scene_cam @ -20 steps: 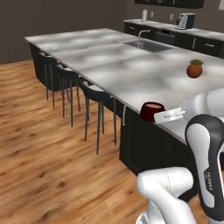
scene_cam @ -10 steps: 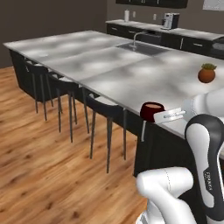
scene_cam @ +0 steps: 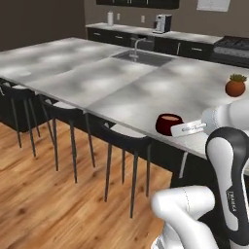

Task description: Pick the cup of tea, navigate to the dining table, and place it on the saucer.

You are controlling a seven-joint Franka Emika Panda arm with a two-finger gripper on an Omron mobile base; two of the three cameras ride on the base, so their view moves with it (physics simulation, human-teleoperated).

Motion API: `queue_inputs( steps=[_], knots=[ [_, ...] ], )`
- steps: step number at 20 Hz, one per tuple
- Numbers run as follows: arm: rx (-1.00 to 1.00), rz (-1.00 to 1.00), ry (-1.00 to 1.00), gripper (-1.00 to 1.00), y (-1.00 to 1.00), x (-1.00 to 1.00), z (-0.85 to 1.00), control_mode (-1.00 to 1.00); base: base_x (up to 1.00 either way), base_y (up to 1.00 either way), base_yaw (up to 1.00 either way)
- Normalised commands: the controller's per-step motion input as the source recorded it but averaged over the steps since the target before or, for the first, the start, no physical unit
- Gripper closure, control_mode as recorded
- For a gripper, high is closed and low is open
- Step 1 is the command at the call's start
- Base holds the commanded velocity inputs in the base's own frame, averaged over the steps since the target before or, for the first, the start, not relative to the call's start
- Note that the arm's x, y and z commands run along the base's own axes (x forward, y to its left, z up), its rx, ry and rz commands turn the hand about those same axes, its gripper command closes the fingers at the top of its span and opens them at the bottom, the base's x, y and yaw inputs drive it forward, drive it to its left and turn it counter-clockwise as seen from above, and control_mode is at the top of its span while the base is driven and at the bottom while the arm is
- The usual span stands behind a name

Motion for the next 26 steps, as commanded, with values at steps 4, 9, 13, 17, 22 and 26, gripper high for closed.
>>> queue_inputs(
  steps=[4, 9, 13, 17, 22, 26],
  knots=[
    [0.00, 0.00, 0.00, 1.00, 0.00, 0.00, 0.00, 1.00, 1.00, 1.00, -0.38],
    [0.00, 0.00, 0.00, 1.00, 0.00, 0.00, 0.00, 1.00, 0.83, 1.00, -0.32],
    [0.00, 0.00, 0.00, 1.00, 0.00, 0.00, 0.00, 1.00, 0.39, 1.00, -0.29],
    [0.00, 0.00, 0.00, 1.00, 0.00, 0.00, 0.00, 1.00, 0.47, 1.00, -0.32],
    [0.00, 0.00, 0.00, 1.00, 0.00, 0.00, 0.00, 1.00, 0.58, 1.00, -0.37],
    [0.00, 0.00, 0.00, 1.00, 0.00, 0.00, 0.00, 1.00, 0.54, 1.00, -0.41]
  ],
)
